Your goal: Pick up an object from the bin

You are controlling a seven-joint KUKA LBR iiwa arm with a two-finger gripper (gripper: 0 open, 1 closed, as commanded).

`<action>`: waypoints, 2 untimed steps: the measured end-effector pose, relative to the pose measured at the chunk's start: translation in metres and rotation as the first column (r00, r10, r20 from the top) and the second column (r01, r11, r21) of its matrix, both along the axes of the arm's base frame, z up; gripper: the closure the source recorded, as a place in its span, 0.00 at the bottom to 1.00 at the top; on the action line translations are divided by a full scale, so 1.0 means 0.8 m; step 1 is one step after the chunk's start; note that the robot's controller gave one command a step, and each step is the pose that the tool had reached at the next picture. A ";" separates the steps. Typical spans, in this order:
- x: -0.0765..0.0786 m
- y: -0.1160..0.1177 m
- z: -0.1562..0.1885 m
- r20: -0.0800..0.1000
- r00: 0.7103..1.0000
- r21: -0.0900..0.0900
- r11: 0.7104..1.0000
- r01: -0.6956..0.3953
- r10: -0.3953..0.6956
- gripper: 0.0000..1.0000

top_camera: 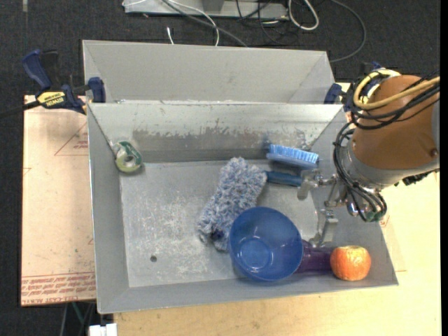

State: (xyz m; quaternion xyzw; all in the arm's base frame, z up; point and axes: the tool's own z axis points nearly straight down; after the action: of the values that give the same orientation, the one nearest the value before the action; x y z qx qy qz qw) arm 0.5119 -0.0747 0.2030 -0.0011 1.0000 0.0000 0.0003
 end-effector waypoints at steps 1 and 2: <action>0.000 0.000 0.000 0.000 1.000 0.000 1.000 0.000 0.000 0.00; -0.015 0.017 -0.068 0.003 0.996 0.000 0.996 -0.086 0.086 0.00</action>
Offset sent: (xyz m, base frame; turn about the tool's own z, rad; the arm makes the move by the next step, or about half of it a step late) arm -0.0146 0.0150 -0.0600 -0.0976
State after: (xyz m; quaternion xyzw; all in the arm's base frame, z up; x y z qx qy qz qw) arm 0.4995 -0.0613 0.1489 -0.0440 0.9990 -0.0001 0.0020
